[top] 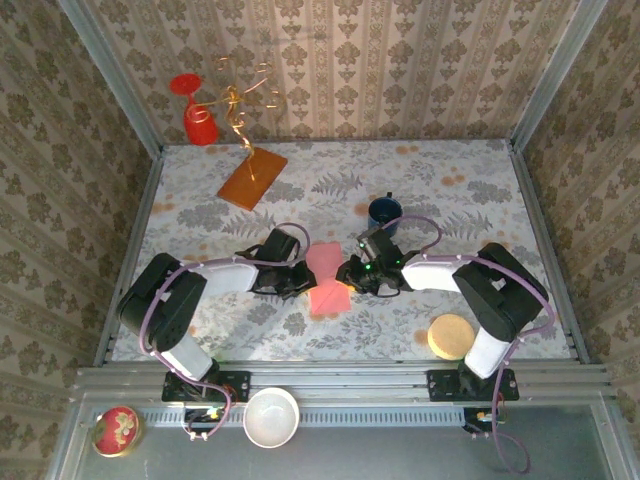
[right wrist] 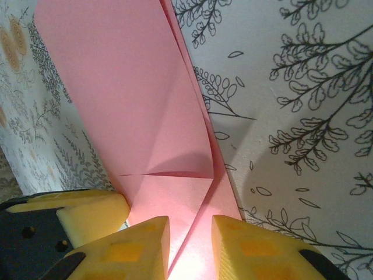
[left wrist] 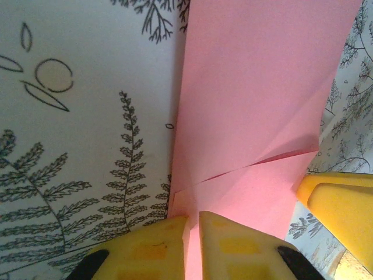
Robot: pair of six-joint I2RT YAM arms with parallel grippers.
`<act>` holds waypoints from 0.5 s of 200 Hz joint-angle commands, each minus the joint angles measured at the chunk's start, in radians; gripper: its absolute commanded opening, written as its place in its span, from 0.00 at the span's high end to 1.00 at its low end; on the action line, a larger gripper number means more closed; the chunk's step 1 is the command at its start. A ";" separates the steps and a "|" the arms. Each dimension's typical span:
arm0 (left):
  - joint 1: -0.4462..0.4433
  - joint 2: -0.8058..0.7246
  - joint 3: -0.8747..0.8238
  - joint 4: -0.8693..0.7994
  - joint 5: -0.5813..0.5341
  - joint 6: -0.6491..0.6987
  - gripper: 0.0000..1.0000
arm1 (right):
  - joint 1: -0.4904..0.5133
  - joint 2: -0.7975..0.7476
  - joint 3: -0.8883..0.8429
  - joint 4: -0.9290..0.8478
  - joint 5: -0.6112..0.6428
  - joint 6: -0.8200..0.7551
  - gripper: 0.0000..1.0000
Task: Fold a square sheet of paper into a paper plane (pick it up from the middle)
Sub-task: Fold the triangle a second time at the center of the table, then turn over the paper at the center of the table.
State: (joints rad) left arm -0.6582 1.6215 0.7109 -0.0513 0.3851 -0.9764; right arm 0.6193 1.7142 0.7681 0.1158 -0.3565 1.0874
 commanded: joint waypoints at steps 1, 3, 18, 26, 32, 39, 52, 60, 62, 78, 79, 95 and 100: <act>0.003 0.028 -0.034 -0.023 -0.025 -0.022 0.86 | 0.005 0.016 0.010 0.020 -0.017 0.019 0.74; 0.003 0.028 -0.036 -0.022 -0.024 -0.022 0.86 | 0.006 0.017 0.011 0.020 -0.016 0.021 0.74; 0.003 0.028 -0.039 -0.019 -0.022 -0.025 0.86 | 0.007 0.026 0.013 0.015 -0.015 0.025 0.74; 0.003 0.027 -0.039 -0.018 -0.022 -0.027 0.86 | 0.007 0.030 0.014 0.013 -0.012 0.029 0.74; 0.003 0.027 -0.039 -0.018 -0.022 -0.027 0.86 | 0.007 0.030 0.013 0.012 -0.009 0.030 0.74; 0.003 0.026 -0.039 -0.018 -0.022 -0.027 0.86 | 0.007 0.032 0.010 0.015 -0.006 0.032 0.74; 0.003 0.025 -0.041 -0.015 -0.020 -0.028 0.86 | 0.007 0.035 0.011 0.017 -0.005 0.032 0.74; 0.003 0.024 -0.041 -0.016 -0.020 -0.030 0.86 | 0.007 0.038 0.011 0.022 -0.008 0.031 0.75; 0.003 0.024 -0.042 -0.016 -0.020 -0.030 0.86 | 0.007 0.039 0.011 0.024 -0.009 0.031 0.75; 0.003 0.021 -0.042 -0.015 -0.020 -0.030 0.86 | 0.008 0.044 0.011 0.049 -0.022 0.031 0.77; 0.003 0.021 -0.042 -0.015 -0.020 -0.031 0.86 | 0.008 0.044 0.011 0.050 -0.023 0.031 0.78; 0.003 0.022 -0.042 -0.015 -0.020 -0.030 0.86 | 0.010 0.045 0.013 0.065 -0.029 0.030 0.78; 0.004 0.021 -0.042 -0.015 -0.020 -0.030 0.86 | 0.010 0.047 0.013 0.067 -0.031 0.031 0.78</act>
State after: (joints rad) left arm -0.6582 1.6215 0.6994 -0.0216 0.3885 -0.9951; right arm 0.6201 1.7370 0.7685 0.1425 -0.3679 1.1076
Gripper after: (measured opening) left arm 0.141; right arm 0.222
